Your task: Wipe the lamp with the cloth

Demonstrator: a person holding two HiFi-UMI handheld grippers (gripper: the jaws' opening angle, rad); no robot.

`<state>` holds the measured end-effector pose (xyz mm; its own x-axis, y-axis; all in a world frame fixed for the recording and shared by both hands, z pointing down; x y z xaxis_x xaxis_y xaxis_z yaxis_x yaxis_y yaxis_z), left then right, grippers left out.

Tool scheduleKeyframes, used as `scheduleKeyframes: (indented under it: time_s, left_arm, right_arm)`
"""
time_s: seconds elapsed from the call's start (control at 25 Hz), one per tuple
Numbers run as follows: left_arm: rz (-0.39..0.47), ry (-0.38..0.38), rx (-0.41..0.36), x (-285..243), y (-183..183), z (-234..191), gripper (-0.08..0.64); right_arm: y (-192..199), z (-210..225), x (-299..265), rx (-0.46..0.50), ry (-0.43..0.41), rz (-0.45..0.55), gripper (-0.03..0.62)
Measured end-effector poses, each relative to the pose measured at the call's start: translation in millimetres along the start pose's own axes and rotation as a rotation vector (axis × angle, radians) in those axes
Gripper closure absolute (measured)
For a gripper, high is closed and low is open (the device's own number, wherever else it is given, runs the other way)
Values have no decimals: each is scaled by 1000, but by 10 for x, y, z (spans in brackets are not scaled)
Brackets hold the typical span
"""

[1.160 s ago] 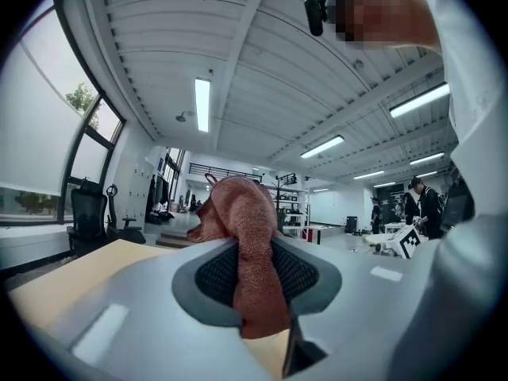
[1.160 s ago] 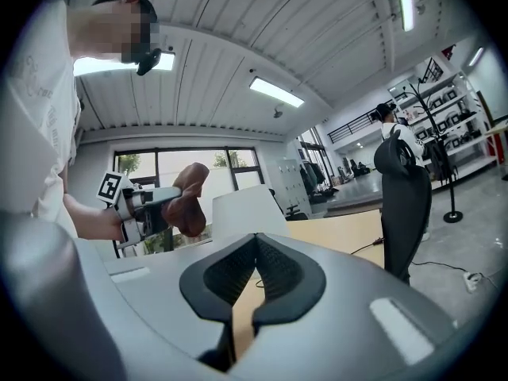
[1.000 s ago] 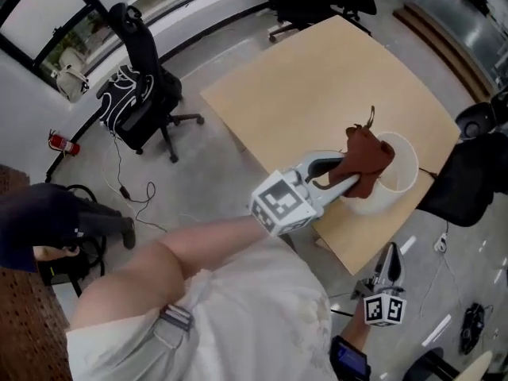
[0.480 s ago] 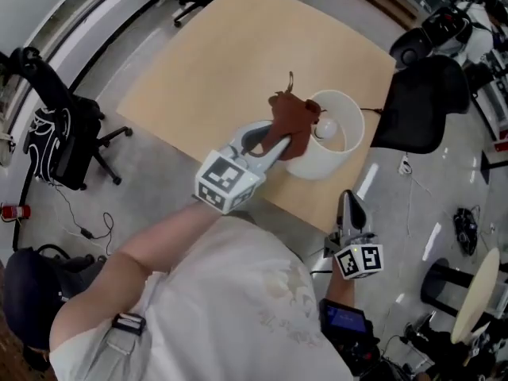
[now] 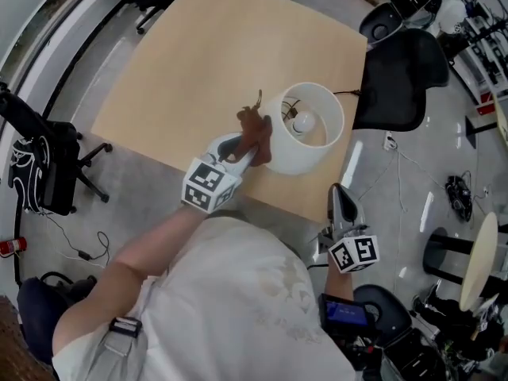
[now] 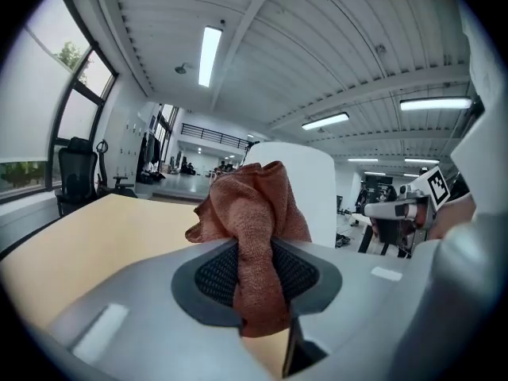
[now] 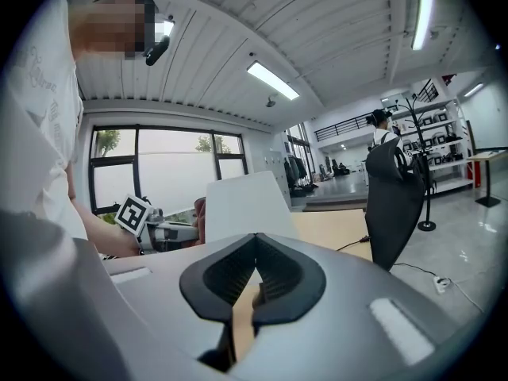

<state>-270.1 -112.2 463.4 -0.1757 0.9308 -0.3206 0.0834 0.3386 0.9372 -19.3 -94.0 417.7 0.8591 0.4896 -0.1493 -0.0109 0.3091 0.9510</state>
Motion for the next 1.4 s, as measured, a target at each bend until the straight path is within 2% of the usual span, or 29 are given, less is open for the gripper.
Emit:
scheduleKeyframes:
  time_s: [0.16, 0.36, 0.48, 0.72, 0.84, 1.0, 1.16, 1.4]
  left_arm:
    - [-50, 0, 29, -86, 191, -91, 451]
    - [-113, -16, 31, -129, 311, -227, 451]
    - [-51, 23, 30, -49, 3, -245, 449]
    - [167, 131, 17, 61, -1003, -236, 449]
    - [191, 192, -3, -53, -1243, -187, 448]
    - [119, 169, -66, -336, -1073, -233, 449]
    - [35, 169, -157, -468, -870, -290, 449]
    - [-62, 113, -225, -608, -564, -389, 449]
  right_arm:
    - [18, -15, -21, 7, 2, -18, 580]
    - [16, -7, -50, 0, 15, -7, 580]
    - [-1, 14, -71, -2, 24, 1, 580]
    - [4, -41, -101, 8, 37, -2, 580]
    - [-34, -78, -126, 23, 43, 11, 580]
    - [-24, -12, -208, 41, 41, 15, 580]
    - [-9, -107, -147, 33, 87, 26, 580]
    - [-79, -167, 16, 34, 124, 42, 580]
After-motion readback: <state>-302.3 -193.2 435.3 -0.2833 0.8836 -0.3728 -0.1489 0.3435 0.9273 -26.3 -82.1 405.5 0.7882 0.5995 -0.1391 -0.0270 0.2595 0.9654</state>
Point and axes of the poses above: the fingertips, and each gripper's own axes: x backward along the fingers, z to its right, y out of its underside, the point moved 3 cm from there along x, backward along the fingers, and after that the axes turned 15 degrees about -y, right-handed, at the moved point
